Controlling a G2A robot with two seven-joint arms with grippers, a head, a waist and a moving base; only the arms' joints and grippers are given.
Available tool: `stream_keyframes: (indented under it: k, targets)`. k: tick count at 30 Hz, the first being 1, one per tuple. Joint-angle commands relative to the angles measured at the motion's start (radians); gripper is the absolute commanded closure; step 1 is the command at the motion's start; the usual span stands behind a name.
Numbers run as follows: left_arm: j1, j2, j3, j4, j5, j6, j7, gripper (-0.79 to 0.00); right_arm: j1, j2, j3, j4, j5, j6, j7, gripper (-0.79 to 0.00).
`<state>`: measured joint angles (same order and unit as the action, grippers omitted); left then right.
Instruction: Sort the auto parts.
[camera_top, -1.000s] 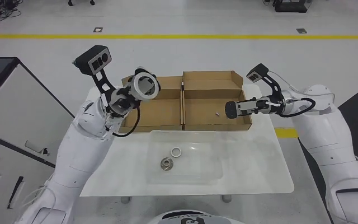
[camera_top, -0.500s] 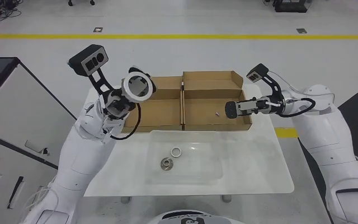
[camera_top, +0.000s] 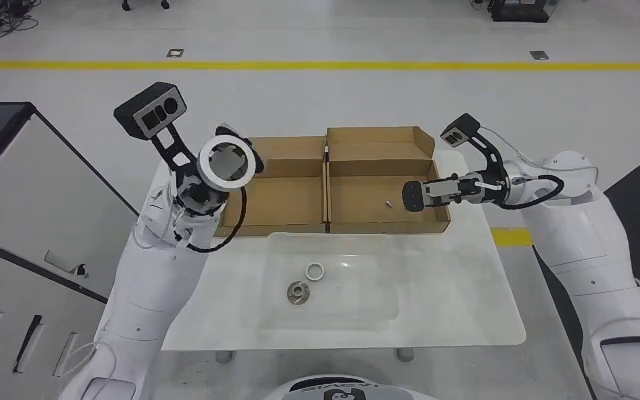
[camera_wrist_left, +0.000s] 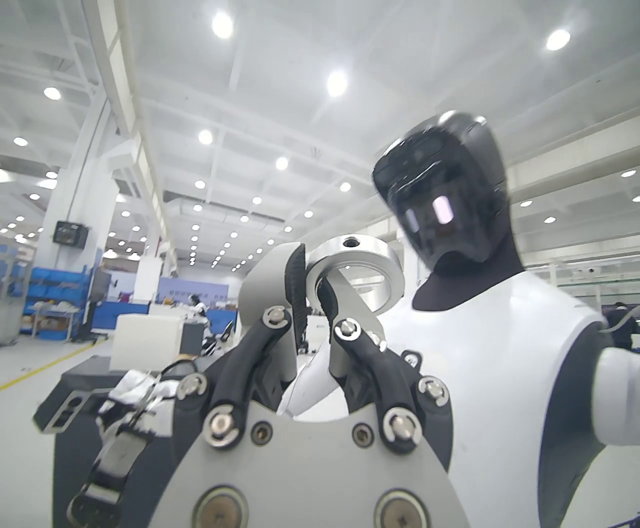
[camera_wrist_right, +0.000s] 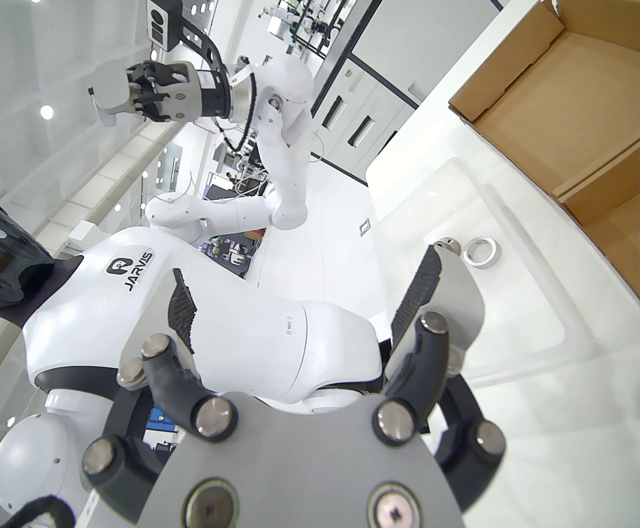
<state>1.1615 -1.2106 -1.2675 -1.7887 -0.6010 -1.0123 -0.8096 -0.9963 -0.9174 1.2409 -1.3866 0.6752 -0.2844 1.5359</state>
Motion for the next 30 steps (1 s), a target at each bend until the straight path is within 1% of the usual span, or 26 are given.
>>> stream_keyframes:
  k: [1,6,12,14,16,18,22,25,27,30]
  targets:
    - [0.0,0.002,0.005,0.004,0.071,0.0,0.002,0.0,0.0,0.0,0.0,0.0,0.0,0.0,0.0,-0.785]
    - [-0.002,0.011,0.008,0.011,0.18,0.0,0.002,0.0,0.0,0.0,0.0,0.0,0.0,0.0,0.0,-0.785]
    - [-0.002,0.018,0.004,0.017,0.22,0.0,0.002,0.0,0.0,0.0,0.0,0.0,0.0,0.0,0.0,-0.785]
    - [0.001,0.017,0.006,0.012,0.186,0.0,0.009,0.0,0.0,0.0,0.0,0.0,0.0,0.0,0.0,-0.785]
    - [0.008,0.012,0.011,-0.004,0.104,0.0,0.042,0.0,0.0,0.0,0.0,0.0,0.0,0.0,0.0,-0.785]
    - [0.011,0.006,0.012,-0.021,0.033,0.0,0.052,0.0,0.0,0.0,0.0,0.0,0.0,0.0,0.0,-0.785]
    - [0.017,-0.009,0.003,-0.038,-0.085,0.0,0.038,0.0,0.0,0.0,0.0,0.0,0.0,0.0,0.0,-0.785]
    - [0.019,-0.022,-0.01,-0.033,-0.134,0.0,0.005,0.0,0.0,0.0,0.0,0.0,0.0,0.0,0.0,-0.785]
    - [0.018,-0.028,-0.015,-0.032,-0.131,0.0,0.002,0.0,0.0,0.0,0.0,0.0,0.0,0.0,0.0,-0.785]
    - [0.018,-0.028,-0.015,-0.032,-0.131,0.0,0.002,0.0,0.0,0.0,0.0,0.0,0.0,0.0,0.0,-0.785]
